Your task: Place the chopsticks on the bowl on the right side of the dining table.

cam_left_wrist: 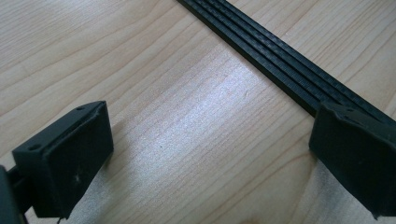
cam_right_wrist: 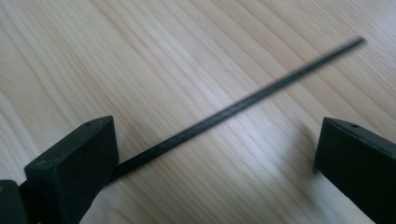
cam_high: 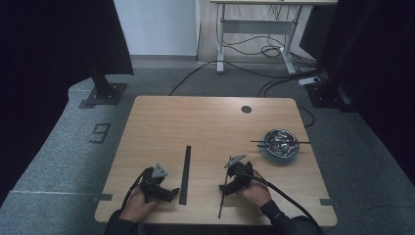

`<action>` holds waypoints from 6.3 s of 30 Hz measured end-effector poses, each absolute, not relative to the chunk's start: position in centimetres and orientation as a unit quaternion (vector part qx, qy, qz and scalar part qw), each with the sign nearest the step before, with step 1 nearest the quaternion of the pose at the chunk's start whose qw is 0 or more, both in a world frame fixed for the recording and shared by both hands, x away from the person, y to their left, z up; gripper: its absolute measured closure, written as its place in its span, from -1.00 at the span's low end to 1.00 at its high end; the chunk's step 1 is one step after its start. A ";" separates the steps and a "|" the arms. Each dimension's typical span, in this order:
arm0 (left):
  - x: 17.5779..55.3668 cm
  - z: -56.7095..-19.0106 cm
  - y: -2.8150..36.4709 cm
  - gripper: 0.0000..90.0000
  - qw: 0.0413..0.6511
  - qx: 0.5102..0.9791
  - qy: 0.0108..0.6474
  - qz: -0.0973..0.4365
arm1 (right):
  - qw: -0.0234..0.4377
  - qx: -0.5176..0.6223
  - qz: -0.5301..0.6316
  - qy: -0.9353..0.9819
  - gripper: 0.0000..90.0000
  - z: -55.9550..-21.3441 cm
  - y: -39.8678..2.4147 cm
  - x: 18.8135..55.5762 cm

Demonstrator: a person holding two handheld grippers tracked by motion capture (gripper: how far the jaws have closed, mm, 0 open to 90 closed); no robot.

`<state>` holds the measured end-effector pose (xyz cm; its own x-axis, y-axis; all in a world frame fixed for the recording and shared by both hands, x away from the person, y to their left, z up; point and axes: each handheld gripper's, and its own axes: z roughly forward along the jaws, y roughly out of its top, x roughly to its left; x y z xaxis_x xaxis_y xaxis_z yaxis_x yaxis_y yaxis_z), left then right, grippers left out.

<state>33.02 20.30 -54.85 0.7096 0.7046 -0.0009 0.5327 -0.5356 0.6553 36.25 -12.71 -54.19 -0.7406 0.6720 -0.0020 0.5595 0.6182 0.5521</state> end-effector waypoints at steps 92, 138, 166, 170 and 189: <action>33.0 -54.8 20.3 -1.00 0.323 0.866 0.357 0.133 | -0.014 0.357 0.014 0.934 0.91 -51.1 -19.6 42.4; 33.0 -54.9 20.3 -1.00 0.324 0.865 0.358 0.133 | 0.029 0.378 0.079 0.922 0.91 -39.7 -23.3 43.0; 33.0 -54.8 20.3 -1.00 0.323 0.866 0.357 0.133 | 0.057 0.417 0.048 0.906 0.91 -44.4 -26.4 47.6; 33.0 -54.8 20.3 -1.00 0.323 0.866 0.357 0.133 | 0.056 0.413 0.045 0.908 0.91 -45.2 -26.3 47.8; 33.0 -54.8 20.3 -1.00 0.323 0.866 0.357 0.133 | 0.060 0.426 0.066 0.900 0.89 -46.1 -27.3 47.7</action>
<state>33.02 20.30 -54.85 0.7094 0.7048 -0.0004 0.5327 -0.5358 0.6551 47.67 -27.33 -46.10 -0.6298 0.7751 -0.0509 0.7593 0.6281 0.1703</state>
